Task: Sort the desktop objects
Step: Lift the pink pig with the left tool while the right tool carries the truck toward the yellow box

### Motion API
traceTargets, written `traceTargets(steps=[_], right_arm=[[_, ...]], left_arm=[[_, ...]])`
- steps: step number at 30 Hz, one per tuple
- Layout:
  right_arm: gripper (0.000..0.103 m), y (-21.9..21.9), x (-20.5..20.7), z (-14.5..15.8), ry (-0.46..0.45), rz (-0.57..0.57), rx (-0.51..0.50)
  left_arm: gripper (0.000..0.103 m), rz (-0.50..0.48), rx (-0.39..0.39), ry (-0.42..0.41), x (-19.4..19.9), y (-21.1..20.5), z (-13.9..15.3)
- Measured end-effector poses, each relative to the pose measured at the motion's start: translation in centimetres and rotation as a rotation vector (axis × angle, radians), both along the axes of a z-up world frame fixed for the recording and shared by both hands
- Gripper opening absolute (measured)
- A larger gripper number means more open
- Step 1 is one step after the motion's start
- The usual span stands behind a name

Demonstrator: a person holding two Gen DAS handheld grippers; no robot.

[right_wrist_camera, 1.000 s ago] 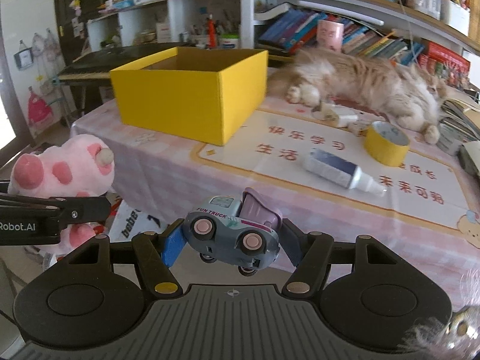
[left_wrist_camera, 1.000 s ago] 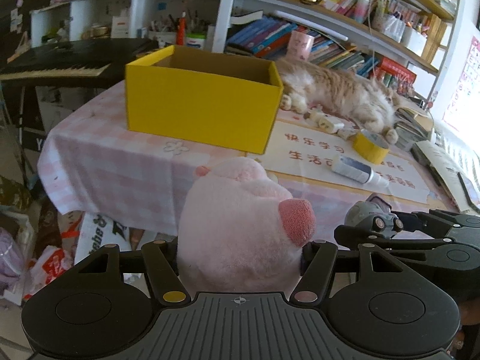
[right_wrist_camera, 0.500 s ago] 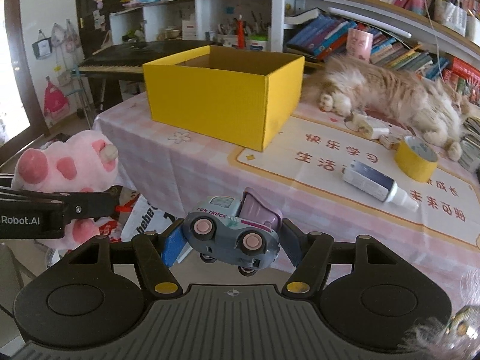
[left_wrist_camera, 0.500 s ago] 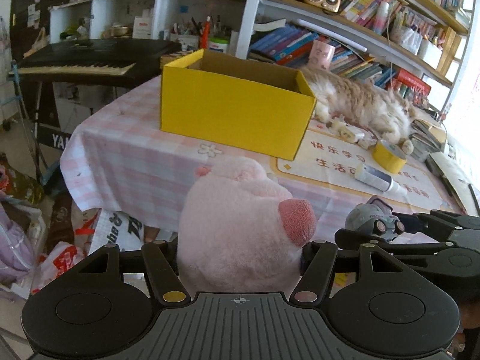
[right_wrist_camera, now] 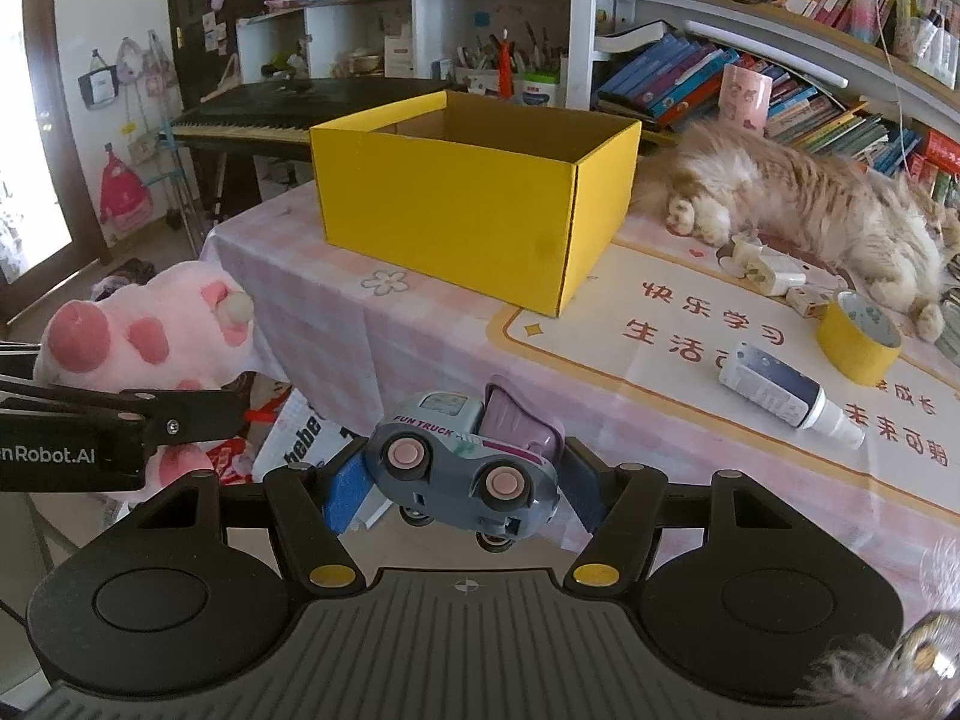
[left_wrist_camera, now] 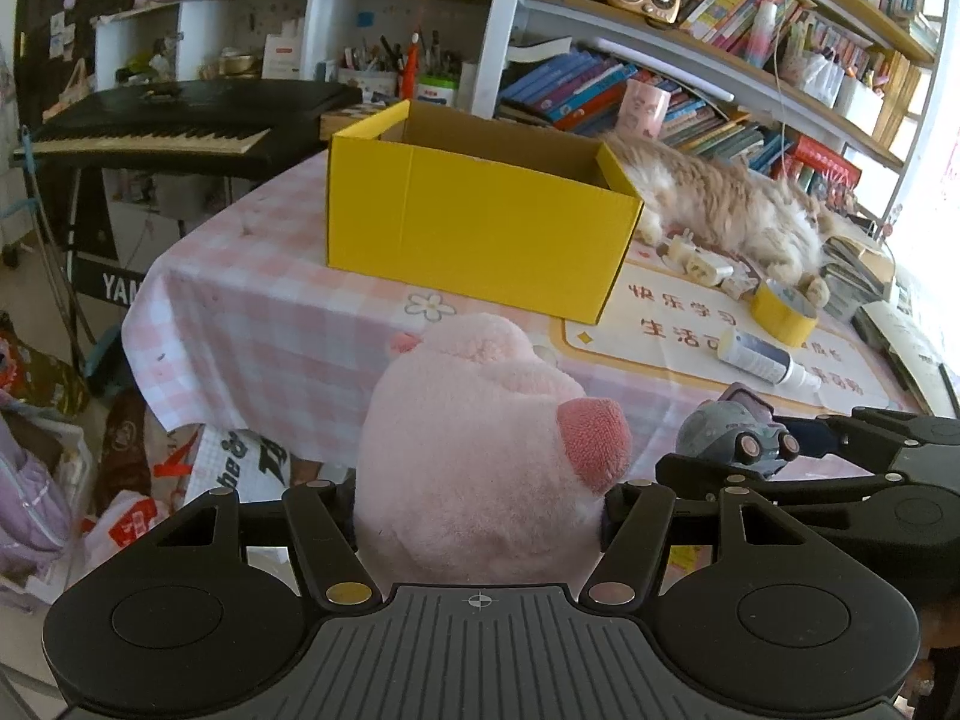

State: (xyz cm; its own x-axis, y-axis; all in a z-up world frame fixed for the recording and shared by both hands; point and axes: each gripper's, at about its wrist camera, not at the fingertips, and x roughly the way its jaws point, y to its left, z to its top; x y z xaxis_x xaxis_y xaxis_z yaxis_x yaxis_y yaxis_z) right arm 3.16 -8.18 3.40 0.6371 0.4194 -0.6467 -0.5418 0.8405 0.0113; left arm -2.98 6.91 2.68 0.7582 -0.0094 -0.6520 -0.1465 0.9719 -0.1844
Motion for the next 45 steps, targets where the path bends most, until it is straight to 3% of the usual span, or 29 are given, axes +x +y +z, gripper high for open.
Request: traceTargets(steps=[13,25,30,38,45], right_arm=[[0.064,0.4,0.6,-0.4,0.022,0.027,-0.033],[0.064,1.4,4.5,0.3,-0.001,0.054,-0.014],[0.064,1.8,7.5,2.2,-0.020,0.044,0.036],[0.064,2.8,14.0,6.7,-0.146,0.083,0.100],[0.064,3.9,20.7,8.0,-0.178,0.128,0.078]], left_arm=[[0.063,-0.005,-0.035,0.024,1.3,0.2,-0.6],[0.063,-0.024,0.039,-0.003,4.8,0.5,0.7],[0.064,-0.027,0.074,-0.065,7.7,1.4,2.6],[0.064,-0.029,0.107,-0.180,14.8,3.0,6.4],[0.064,-0.028,0.141,-0.225,20.8,3.3,7.5]])
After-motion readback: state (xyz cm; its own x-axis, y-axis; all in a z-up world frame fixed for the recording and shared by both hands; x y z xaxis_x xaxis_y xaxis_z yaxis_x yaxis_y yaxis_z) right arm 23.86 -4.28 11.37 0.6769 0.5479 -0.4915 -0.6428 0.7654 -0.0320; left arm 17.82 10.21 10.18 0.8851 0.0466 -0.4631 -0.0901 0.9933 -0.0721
